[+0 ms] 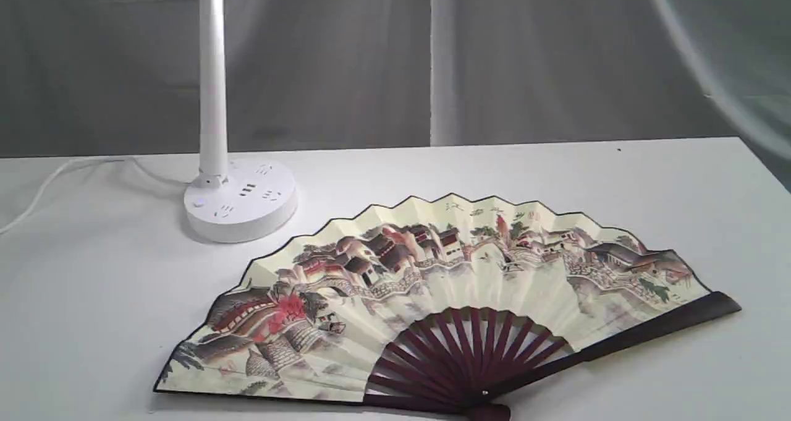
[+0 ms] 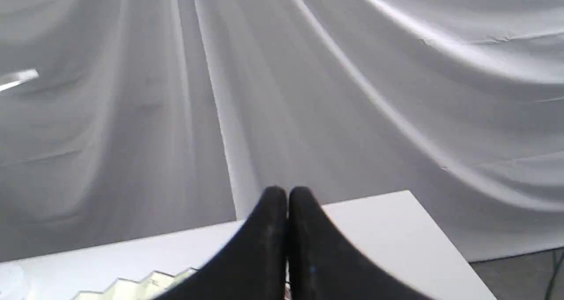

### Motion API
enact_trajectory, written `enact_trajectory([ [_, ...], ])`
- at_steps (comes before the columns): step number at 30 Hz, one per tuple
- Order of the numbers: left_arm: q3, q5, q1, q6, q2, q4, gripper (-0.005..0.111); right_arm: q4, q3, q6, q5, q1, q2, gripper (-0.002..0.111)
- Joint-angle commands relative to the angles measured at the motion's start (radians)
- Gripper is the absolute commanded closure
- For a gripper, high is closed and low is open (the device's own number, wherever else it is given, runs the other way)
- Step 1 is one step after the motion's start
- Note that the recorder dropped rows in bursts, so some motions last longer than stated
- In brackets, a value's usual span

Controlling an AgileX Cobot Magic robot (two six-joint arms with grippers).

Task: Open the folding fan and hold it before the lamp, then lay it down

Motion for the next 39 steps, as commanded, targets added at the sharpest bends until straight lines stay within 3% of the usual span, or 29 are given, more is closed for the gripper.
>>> enact_trajectory([
  [1, 0.008, 0.034, -0.008, 0.005, -0.044, 0.002, 0.107, -0.011, 0.064, -0.069, -0.007, 0.001, -0.004, 0.108],
  [7, 0.008, 0.085, -0.008, 0.002, -0.054, -0.107, 0.107, -0.002, 0.197, -0.08, -0.118, 0.001, -0.004, 0.108],
  [13, 0.008, 0.085, -0.008, 0.002, -0.128, -0.116, 0.107, 0.001, 0.274, -0.067, -0.199, 0.001, -0.004, 0.108],
  [18, 0.008, 0.214, -0.008, 0.014, -0.254, -0.386, 0.107, 0.005, 0.274, -0.067, -0.21, 0.001, -0.004, 0.108],
  [21, -0.001, 0.38, -0.008, 0.18, -0.307, -0.623, 0.107, 0.005, 0.274, -0.067, -0.21, 0.001, -0.004, 0.108],
  [26, -0.12, 0.676, -0.008, 0.636, -0.307, -1.06, 0.107, 0.039, 0.276, -0.067, -0.213, 0.001, -0.004, 0.108],
  [30, -0.174, 0.849, -0.008, 0.901, -0.307, -1.191, 0.107, 0.072, 0.276, -0.067, -0.213, 0.001, -0.004, 0.108],
  [33, -0.152, 0.839, -0.008, 0.925, -0.307, -1.166, 0.107, 0.072, 0.276, -0.067, -0.213, 0.001, -0.004, 0.108],
  [39, -0.044, 0.634, -0.008, 0.946, -0.307, -1.069, 0.107, 0.072, 0.276, -0.067, -0.213, 0.001, -0.004, 0.108],
])
